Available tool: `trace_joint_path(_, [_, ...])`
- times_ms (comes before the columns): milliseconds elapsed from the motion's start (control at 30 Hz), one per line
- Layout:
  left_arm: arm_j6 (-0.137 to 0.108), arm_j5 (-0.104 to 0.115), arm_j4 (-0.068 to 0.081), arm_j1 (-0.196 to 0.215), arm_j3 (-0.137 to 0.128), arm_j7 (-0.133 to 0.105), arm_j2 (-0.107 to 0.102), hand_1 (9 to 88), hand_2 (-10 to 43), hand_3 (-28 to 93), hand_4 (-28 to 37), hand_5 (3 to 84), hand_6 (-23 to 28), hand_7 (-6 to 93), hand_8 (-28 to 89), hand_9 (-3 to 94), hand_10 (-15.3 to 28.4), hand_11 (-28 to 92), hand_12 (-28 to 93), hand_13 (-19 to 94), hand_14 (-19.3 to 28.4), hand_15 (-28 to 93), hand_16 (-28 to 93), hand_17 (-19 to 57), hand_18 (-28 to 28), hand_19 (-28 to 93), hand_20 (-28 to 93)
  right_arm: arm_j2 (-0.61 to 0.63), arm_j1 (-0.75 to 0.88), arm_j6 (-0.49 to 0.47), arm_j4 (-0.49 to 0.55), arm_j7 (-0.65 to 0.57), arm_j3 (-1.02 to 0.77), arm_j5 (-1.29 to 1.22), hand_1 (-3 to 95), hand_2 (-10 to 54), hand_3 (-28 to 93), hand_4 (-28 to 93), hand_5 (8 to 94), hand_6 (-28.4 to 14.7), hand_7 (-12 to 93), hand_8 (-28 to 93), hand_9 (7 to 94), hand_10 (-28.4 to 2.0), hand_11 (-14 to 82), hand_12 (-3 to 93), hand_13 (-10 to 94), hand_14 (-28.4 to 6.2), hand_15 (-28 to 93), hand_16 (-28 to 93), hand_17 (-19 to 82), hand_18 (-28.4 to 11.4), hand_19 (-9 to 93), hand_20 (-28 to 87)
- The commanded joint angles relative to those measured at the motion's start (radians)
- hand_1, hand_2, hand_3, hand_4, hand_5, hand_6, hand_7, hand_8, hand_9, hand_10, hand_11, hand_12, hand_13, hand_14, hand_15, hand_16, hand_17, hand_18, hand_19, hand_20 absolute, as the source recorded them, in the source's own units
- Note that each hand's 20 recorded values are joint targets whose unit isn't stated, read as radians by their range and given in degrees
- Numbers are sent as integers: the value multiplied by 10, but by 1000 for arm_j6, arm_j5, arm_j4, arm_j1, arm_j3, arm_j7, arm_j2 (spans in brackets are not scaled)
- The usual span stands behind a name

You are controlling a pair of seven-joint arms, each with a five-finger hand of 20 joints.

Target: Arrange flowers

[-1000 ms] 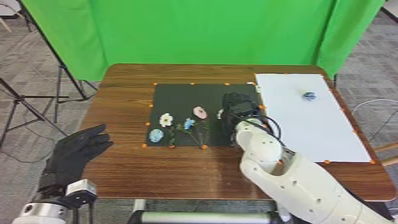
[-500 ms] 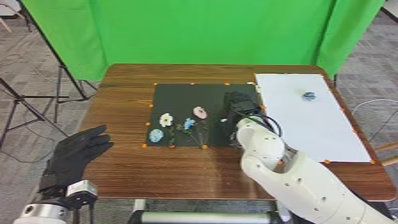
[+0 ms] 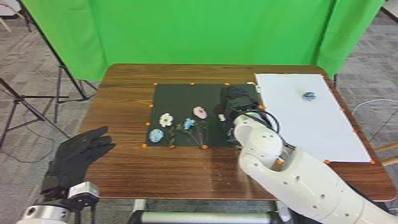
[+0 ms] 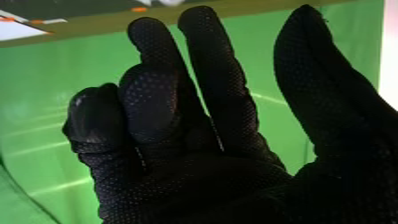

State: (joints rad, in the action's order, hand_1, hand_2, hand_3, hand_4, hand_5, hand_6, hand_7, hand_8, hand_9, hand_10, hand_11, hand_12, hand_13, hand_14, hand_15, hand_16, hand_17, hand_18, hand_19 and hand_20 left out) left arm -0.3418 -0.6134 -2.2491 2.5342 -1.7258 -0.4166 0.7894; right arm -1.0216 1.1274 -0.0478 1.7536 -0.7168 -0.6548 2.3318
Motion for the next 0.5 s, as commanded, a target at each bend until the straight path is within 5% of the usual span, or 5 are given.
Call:
trace_joint_path(33, [-15, 11, -3, 24, -1, -12, -5, 278, 50, 826, -200, 448, 132, 201, -108, 406, 224, 400, 99, 297, 284, 679, -150, -91, 223, 607, 89, 44, -4, 23, 42, -2, 2, 7, 305, -48, 813, -224, 698, -61, 175, -117, 605, -246, 306, 186, 617, -168, 833, 202, 491, -199, 932, 379])
trace_joint_path(300, [-35, 25, -7, 28, 7, -49, -27, 278, 50, 825, -200, 448, 132, 200, -109, 407, 225, 399, 98, 297, 284, 679, -150, -91, 224, 607, 89, 112, -9, -2, 43, 27, -62, -52, 283, -20, 808, -220, 662, -69, 163, -111, 595, -248, 301, 187, 599, -180, 829, 208, 464, -217, 932, 378])
trace_joint_path(400, [-32, 27, -6, 4, 15, -53, -40, 278, 50, 825, -200, 448, 133, 200, -109, 406, 223, 400, 99, 297, 284, 679, -150, -91, 224, 608, 89, 192, -22, 13, 23, 40, -96, -141, 280, -8, 811, -223, 656, -68, 166, -110, 613, -232, 302, 186, 624, -158, 823, 202, 469, -209, 932, 376])
trace_joint_path(500, [-48, 40, -9, 23, 12, -80, -51, 277, 50, 826, -200, 448, 132, 201, -109, 405, 223, 400, 98, 297, 284, 679, -150, -91, 224, 608, 88, 238, -36, -3, -31, 55, -140, -154, 278, 0, 815, -226, 649, -64, 171, -111, 621, -222, 303, 186, 642, -140, 824, 200, 483, -198, 932, 398])
